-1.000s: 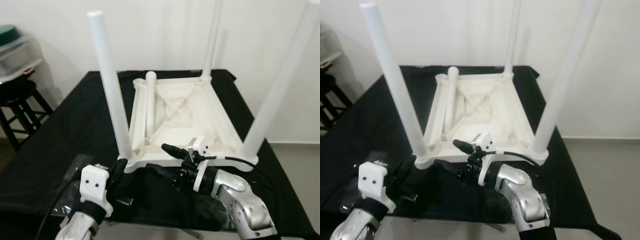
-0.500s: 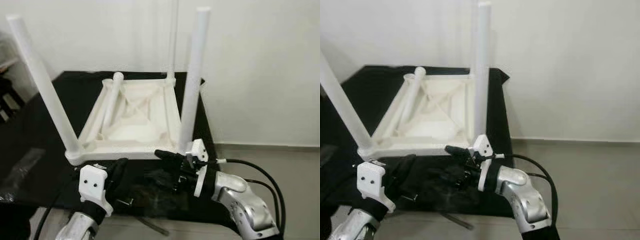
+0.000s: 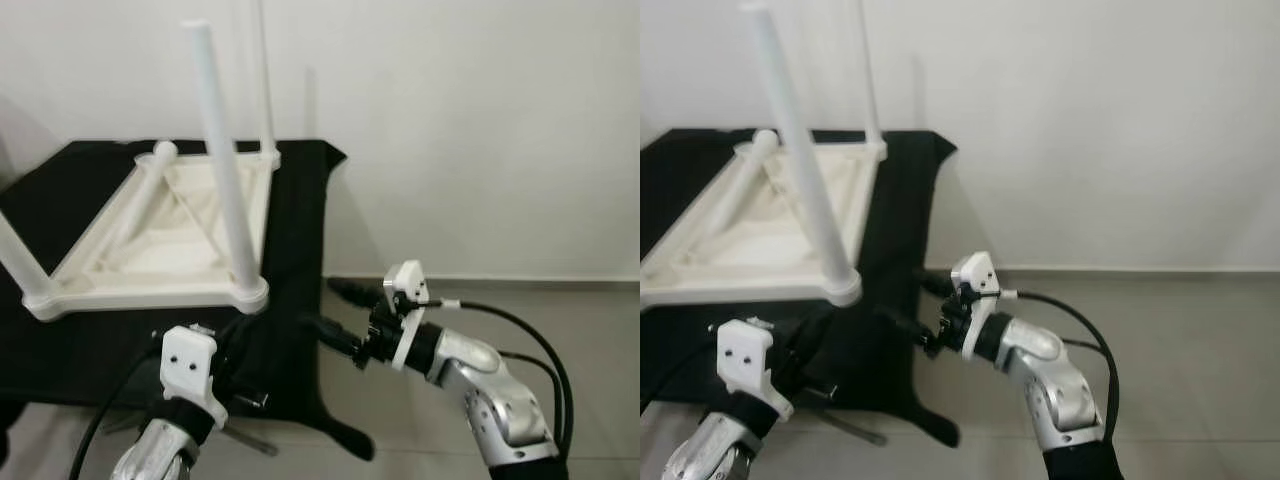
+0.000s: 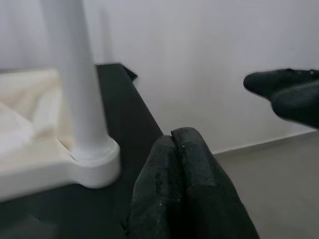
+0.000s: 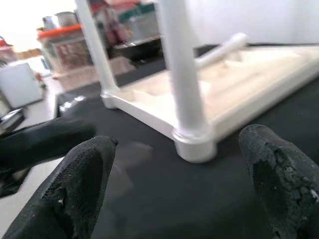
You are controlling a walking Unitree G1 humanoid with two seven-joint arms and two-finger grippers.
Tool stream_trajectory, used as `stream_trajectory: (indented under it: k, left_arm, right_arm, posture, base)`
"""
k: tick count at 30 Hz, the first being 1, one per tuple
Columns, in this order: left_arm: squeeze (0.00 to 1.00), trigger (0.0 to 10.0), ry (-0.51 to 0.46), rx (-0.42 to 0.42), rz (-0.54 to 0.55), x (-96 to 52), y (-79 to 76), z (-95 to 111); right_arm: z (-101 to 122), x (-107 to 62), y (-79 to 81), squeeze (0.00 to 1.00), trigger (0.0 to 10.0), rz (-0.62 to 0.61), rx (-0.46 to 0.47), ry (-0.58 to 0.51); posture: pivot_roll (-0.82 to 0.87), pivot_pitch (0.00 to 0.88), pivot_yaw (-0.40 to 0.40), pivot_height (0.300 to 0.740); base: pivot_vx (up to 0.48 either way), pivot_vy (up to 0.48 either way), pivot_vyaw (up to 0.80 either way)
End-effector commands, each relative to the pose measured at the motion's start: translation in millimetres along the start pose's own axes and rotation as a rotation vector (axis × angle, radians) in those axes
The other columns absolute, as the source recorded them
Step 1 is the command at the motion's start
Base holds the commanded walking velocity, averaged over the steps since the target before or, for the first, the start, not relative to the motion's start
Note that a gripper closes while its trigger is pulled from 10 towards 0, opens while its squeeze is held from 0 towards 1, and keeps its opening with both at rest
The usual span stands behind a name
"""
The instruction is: Building children table
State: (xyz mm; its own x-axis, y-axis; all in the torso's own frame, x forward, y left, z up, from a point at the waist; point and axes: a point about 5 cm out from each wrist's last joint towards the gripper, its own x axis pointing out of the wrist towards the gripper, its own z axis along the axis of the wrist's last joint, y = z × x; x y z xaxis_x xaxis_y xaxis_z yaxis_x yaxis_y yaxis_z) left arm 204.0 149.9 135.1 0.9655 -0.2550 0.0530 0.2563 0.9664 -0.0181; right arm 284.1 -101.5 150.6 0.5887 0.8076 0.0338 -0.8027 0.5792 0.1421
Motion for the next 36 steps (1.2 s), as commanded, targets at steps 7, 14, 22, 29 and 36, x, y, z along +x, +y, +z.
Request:
stream_trajectory:
  k: [7, 14, 22, 29, 36]
  left_arm:
    - [0.0, 10.0, 0.019, -0.002, -0.003, -0.8, 2.5, -2]
    - [0.0, 10.0, 0.014, -0.053, 0.024, 0.3, 4.9, -1]
    - [0.0, 10.0, 0.0, -0.071, 0.071, 1.5, 8.8, 1]
    - [0.0, 10.0, 0.01, -0.075, 0.088, 2.4, 10.7, 0]
    - [0.0, 10.0, 0.009, -0.074, 0.06, 3.6, 9.3, -2]
  right_arm:
    - [6, 7.0, -8.5, 0.0, 10.0, -0.177, -0.179, 0.029]
    - [14, 11.0, -12.0, 0.0, 10.0, -0.286, -0.362, 0.017]
    - [3, 8.8, -21.4, 0.0, 10.0, -0.353, -0.268, 0.057]
    - [-3, 10.2, -28.0, 0.0, 10.0, -0.428, -0.258, 0.075]
    - [-5, 11.4, -28.1, 0.0, 10.0, -0.425, -0.229, 0.079]
  posture:
    - [-0.03, 0.069, 0.008, 0.74]
    - [-0.03, 0.069, 0.005, 0.74]
    - [-0.03, 0.068, 0.0, 0.74]
    - [-0.03, 0.061, -0.003, 0.74]
    - [-0.03, 0.054, -0.001, 0.74]
  base:
    - [0.0, -0.469, 0.0]
    - [0.0, -0.133, 0.0]
    - [0.0, 0.0, 0.0]
    - [0.0, 0.0, 0.0]
    - [0.0, 0.0, -0.11]
